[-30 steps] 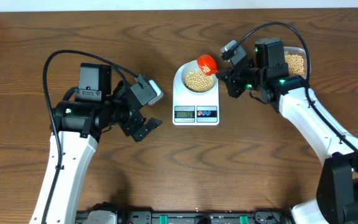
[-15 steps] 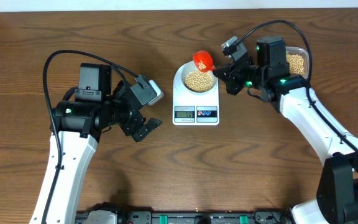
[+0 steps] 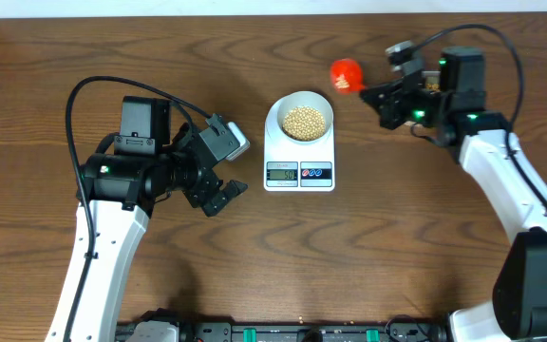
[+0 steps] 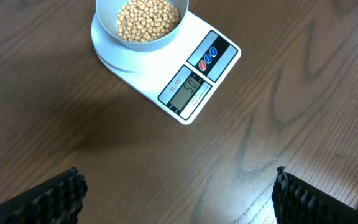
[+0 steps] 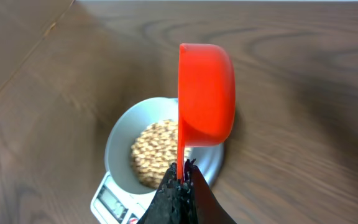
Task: Scoop item into bowl and weigh 50g on scale
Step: 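Carry the red scoop with the right gripper back toward the bean tub, then move the red scoop with the right gripper down to the table's right front, then lower the red scoop onto the table and open the right gripper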
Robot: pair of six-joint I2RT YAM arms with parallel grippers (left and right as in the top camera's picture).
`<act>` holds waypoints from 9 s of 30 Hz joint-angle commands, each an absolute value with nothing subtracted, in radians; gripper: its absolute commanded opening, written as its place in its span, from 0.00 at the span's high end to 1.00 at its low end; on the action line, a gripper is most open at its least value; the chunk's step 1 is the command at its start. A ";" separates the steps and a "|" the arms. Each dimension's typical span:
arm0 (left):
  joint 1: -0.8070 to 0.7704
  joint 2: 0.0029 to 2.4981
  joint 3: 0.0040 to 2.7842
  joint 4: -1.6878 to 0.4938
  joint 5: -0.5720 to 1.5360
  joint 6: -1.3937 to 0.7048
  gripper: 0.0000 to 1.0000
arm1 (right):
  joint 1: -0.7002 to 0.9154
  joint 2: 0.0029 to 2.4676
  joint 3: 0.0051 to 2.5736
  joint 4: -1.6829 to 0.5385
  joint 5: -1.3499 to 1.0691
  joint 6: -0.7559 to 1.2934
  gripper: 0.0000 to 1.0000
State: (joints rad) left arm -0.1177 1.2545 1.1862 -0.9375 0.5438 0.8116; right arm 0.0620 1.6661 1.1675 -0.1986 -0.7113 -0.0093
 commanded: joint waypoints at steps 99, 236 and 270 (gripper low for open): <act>-0.112 1.241 1.202 -0.941 0.542 0.807 0.02 | -0.350 1.387 1.164 -0.584 -0.565 0.186 0.99; -0.112 1.241 1.202 -0.941 0.542 0.807 0.02 | -0.743 1.400 0.606 -0.504 -0.544 0.146 0.01; -0.112 1.241 1.202 -0.941 0.542 0.807 0.02 | -0.595 1.398 0.639 -0.344 -0.604 0.149 0.01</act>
